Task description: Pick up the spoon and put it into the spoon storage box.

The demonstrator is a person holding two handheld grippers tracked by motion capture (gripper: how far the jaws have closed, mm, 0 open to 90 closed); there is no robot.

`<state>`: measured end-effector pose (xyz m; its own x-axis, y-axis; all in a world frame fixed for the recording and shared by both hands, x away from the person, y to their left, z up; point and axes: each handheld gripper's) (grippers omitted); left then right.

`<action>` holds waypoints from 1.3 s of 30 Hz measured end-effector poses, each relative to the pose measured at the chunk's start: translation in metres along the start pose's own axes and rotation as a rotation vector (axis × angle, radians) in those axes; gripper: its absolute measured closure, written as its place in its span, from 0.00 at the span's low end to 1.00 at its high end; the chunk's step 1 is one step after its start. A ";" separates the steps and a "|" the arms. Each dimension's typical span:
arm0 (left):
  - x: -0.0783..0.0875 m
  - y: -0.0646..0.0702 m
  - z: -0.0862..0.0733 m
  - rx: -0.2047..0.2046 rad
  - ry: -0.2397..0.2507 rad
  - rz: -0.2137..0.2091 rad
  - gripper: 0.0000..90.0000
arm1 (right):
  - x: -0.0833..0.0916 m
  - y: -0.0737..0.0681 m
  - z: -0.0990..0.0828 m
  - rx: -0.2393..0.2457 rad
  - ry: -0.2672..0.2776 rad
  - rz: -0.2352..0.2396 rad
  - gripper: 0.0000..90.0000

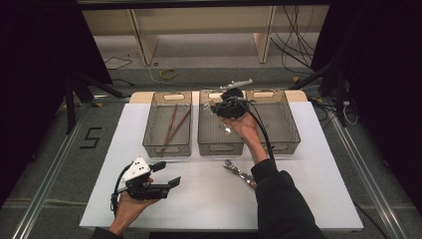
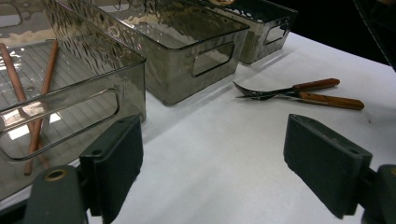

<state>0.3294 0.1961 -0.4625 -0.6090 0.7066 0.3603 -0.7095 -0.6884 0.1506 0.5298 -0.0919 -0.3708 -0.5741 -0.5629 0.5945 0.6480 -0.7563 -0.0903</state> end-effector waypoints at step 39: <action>0.000 0.000 -0.001 0.003 -0.010 -0.004 0.21 | 0.015 0.003 -0.006 0.016 -0.006 0.051 0.51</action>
<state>0.3294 0.1961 -0.4631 -0.6026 0.7075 0.3693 -0.7109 -0.6861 0.1545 0.5201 -0.1043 -0.3665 -0.5369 -0.5986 0.5945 0.6845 -0.7210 -0.1078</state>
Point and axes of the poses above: each handheld gripper's, and its own axes: x roughly backward along the jaws, z roughly out of its top, y roughly to its right
